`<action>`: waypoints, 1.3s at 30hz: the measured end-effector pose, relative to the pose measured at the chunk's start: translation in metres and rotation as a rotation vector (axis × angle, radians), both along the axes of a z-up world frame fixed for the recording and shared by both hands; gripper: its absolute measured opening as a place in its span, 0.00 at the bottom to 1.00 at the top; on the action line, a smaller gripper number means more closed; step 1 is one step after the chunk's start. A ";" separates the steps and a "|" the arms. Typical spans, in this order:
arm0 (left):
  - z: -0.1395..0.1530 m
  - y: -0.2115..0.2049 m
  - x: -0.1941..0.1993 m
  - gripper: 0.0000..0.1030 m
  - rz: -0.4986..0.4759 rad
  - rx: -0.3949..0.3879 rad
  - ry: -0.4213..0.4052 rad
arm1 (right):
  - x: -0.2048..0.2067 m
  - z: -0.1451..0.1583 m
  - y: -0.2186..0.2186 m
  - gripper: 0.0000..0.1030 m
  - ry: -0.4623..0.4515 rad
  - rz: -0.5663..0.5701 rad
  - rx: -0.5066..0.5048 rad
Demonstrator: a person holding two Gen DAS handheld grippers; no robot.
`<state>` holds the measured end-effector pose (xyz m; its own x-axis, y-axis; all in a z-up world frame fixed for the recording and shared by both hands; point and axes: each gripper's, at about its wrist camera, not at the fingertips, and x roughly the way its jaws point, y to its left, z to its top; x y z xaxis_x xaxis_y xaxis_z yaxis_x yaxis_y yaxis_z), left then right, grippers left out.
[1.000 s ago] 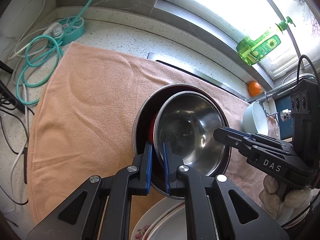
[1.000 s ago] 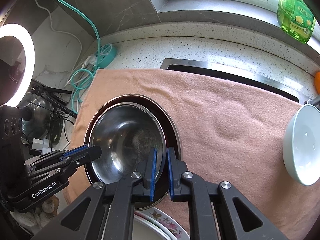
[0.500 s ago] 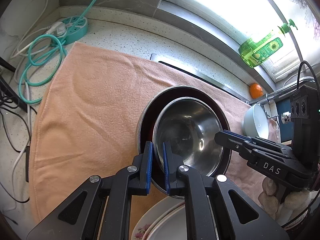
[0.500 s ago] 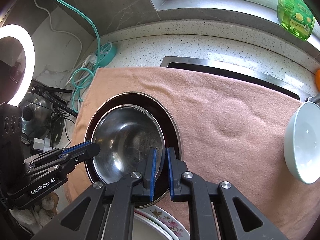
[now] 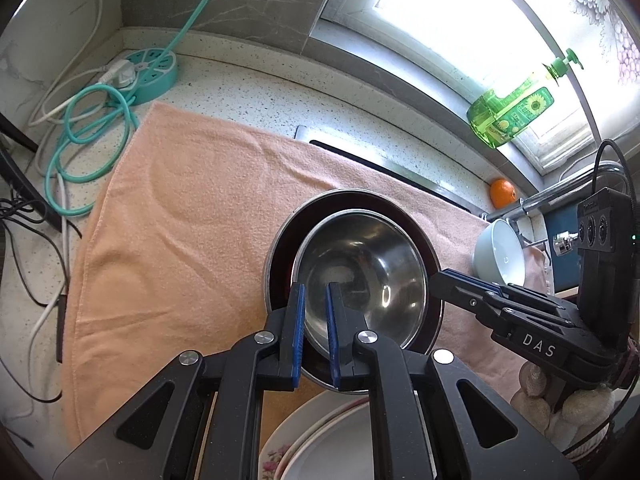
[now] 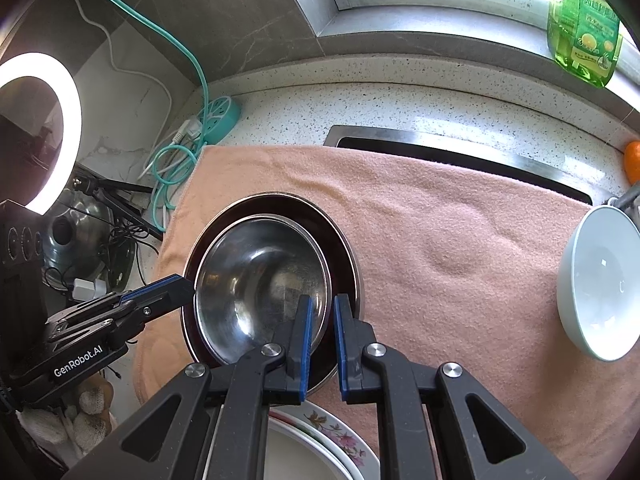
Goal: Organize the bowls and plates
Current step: 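Open both tools to release the nested steel bowl, then move both open tools toward the pale blue bowl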
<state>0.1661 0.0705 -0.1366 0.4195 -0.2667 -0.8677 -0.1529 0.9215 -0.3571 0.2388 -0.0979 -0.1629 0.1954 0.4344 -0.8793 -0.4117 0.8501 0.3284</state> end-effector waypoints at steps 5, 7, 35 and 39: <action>0.009 -0.002 -0.003 0.08 0.001 -0.009 -0.025 | -0.005 0.011 -0.008 0.11 -0.027 -0.005 0.017; 0.012 -0.003 -0.004 0.08 -0.004 -0.010 -0.036 | -0.009 0.015 -0.013 0.11 -0.042 -0.013 0.025; 0.028 -0.080 -0.001 0.08 -0.090 -0.088 -0.067 | -0.033 0.048 -0.165 0.14 -0.095 -0.281 0.145; 0.027 -0.093 0.002 0.08 -0.108 -0.089 -0.066 | -0.033 0.047 -0.185 0.14 -0.096 -0.317 0.152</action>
<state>0.1679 -0.0228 -0.1098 0.4396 -0.3882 -0.8099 -0.0282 0.8953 -0.4445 0.2057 -0.2829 -0.1159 0.4196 0.4636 -0.7804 -0.1703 0.8847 0.4340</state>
